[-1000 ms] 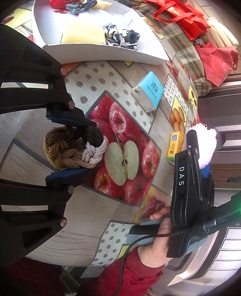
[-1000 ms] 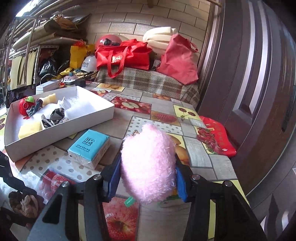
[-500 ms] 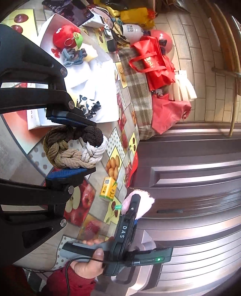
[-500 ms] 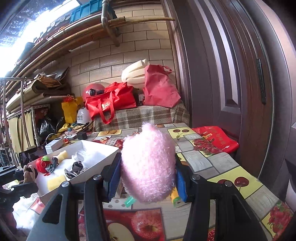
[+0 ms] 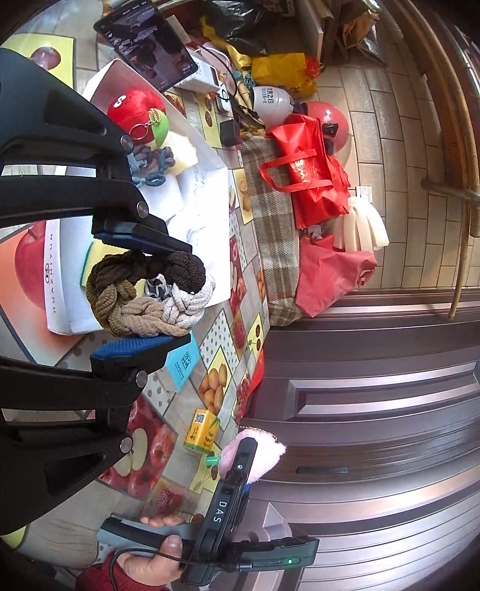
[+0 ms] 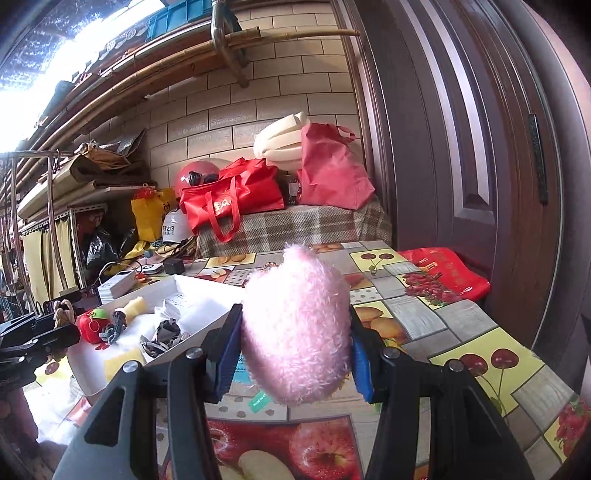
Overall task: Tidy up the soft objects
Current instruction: 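Carry the rope tie with the left tool while the right tool carries the pompom over the box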
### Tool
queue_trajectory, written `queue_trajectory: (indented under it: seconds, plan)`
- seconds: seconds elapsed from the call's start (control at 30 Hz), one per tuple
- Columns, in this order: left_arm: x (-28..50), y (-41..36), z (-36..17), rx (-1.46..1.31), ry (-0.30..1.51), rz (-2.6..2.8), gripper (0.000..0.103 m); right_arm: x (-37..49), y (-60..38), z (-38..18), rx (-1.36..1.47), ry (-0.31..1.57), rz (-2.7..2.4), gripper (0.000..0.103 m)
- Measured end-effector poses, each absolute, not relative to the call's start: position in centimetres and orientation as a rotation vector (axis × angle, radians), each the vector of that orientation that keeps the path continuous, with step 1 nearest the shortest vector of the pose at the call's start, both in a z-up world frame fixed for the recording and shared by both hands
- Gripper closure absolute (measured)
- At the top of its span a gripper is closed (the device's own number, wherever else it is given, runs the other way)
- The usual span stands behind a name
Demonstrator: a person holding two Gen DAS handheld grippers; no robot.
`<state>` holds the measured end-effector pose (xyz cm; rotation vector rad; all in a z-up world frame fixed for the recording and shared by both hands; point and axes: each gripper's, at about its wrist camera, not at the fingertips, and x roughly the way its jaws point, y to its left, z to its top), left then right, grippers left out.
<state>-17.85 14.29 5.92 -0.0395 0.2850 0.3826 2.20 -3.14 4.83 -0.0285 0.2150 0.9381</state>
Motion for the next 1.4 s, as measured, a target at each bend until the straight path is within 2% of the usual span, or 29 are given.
queue_trajectory:
  seconds: [0.73,1.4]
  plan:
    - [-18.1,17.5,5.8,-0.079,0.262,0.473,0.064,0.3,-0.7,4.7,-0.105,0.215,0.984,0.052]
    - [-18.1,21.0,5.6,-0.1,0.259,0.566,0.064,-2.9,5.2,4.2,-0.208,0.231,1.132,0.051]
